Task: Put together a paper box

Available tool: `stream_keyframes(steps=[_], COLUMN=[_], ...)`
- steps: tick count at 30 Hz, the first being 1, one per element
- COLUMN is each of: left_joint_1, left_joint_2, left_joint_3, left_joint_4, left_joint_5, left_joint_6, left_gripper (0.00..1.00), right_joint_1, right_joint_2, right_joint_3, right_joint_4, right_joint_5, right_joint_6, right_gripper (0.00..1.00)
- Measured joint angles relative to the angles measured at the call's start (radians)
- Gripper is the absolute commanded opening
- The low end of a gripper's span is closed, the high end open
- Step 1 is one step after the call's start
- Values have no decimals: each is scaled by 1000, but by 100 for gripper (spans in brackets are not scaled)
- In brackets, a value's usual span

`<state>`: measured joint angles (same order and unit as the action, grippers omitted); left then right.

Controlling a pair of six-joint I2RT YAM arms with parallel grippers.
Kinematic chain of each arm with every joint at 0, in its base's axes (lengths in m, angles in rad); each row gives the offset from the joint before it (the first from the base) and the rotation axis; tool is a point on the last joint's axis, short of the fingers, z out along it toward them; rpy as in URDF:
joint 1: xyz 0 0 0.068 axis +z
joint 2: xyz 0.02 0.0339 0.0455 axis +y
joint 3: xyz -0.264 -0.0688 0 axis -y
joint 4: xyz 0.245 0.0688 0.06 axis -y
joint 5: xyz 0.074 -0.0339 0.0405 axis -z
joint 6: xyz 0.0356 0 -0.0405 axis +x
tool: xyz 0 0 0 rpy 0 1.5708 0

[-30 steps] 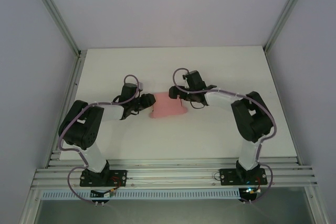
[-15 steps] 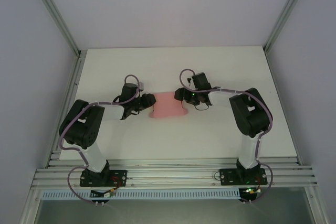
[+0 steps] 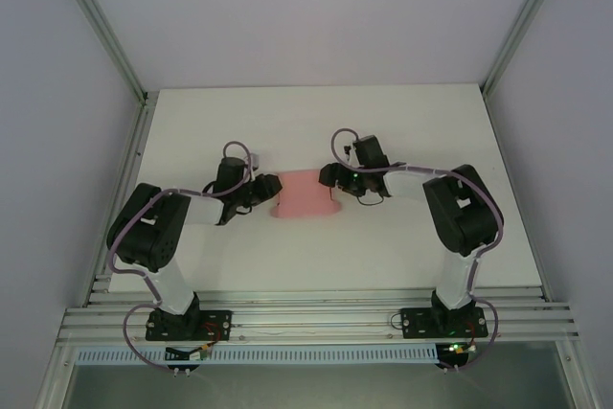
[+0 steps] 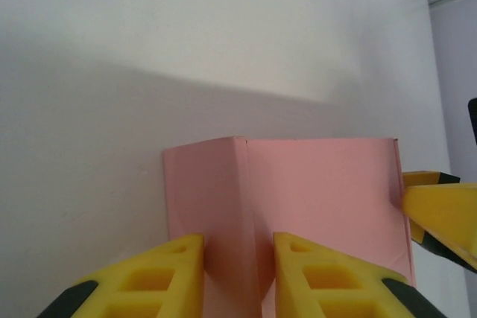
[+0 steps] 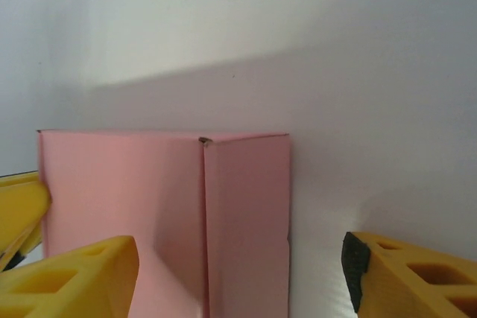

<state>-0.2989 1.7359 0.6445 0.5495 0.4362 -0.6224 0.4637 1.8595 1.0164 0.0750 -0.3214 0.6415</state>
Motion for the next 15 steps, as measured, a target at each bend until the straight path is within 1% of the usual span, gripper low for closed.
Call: stream_keyframes(steps=[3,6,10,15], left_joint_1=[27,55,88,95], left_joint_2=[-5,8,72,106], left_joint_3=[-51,-101,-145,-158], left_joint_4=[79,187,364,447], left_joint_5=[39,81,150,176], left_joint_6=[-27,-77,-156,-198], left_gripper=[19,19,19,19], right_joint_1=[-6,-9,-10,-10], right_joint_2=[-7,-7,-4,26], right_joint_3=[-19,-34,-36,-34], right_joint_4=[35,76,119,187], right_joint_5=[-60,-135,-225,-341], right_joint_6=[28,63,100,147], right_gripper=[76,77,77,75])
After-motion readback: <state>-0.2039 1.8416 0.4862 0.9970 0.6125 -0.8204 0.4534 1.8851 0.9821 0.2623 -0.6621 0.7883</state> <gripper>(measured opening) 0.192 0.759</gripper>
